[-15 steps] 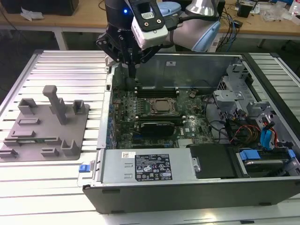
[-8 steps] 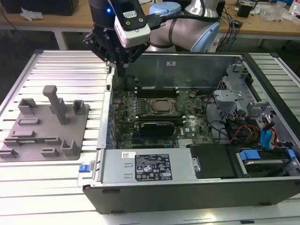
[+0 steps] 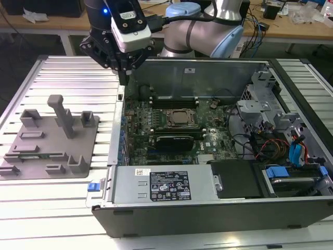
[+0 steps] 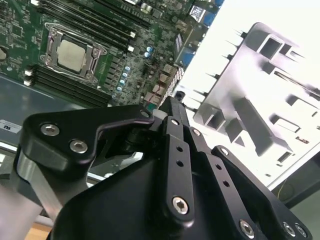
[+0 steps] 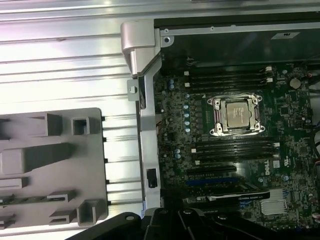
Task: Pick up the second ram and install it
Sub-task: 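Reach for the second ram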
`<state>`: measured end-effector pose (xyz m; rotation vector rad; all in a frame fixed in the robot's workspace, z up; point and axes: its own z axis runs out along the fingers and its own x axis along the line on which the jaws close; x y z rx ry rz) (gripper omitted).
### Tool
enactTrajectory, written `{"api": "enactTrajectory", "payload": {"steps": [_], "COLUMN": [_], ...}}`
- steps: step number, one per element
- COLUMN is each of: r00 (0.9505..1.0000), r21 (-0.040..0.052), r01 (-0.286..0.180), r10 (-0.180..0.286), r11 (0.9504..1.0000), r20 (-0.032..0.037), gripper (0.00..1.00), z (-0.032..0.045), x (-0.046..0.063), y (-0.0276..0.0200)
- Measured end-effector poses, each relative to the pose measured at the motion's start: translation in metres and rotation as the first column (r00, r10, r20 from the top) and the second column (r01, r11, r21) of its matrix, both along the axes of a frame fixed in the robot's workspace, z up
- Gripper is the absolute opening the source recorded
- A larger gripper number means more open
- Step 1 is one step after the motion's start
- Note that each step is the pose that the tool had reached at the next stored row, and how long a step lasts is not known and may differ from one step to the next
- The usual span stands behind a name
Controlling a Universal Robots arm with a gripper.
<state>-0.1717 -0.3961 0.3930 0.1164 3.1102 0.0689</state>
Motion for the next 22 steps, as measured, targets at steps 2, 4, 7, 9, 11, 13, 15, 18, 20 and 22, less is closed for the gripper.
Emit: {"api": "enactTrajectory", "payload": {"steps": [2,4,7,9,11,13,15,18,20,22], "r00": [1.0,1.0,1.0,1.0,1.0,1.0,1.0,1.0,1.0,1.0], "r21": [0.0,0.0,0.0,0.0,-0.0003,-0.0003,-0.0005,-0.0009,-0.0012,-0.0012], "r01": [0.0,0.0,0.0,0.0,0.0,0.0,0.0,0.0,0.0,0.0], "r10": [0.0,0.0,0.0,0.0,0.0,0.0,0.0,0.0,0.0,0.0], "r11": [1.0,1.0,1.0,1.0,1.0,1.0,1.0,1.0,1.0,1.0], "r20": [0.0,0.0,0.0002,0.0002,0.0003,0.0005,0.0008,0.0008,0.001,0.001], "gripper": [0.08,0.08,0.08,0.08,0.08,0.08,0.08,0.08,0.08,0.08], "z": [0.0,0.0,-0.0001,-0.0001,-0.0001,-0.0001,-0.0002,-0.0003,-0.0005,-0.0005], "x": [-0.005,-0.013,-0.02,-0.025,-0.032,-0.038,-0.047,-0.055,-0.064,-0.07], "y": [0.0001,0.0002,0.0004,0.0007,0.0009,0.001,0.0013,0.0016,0.0018,0.0018]}}
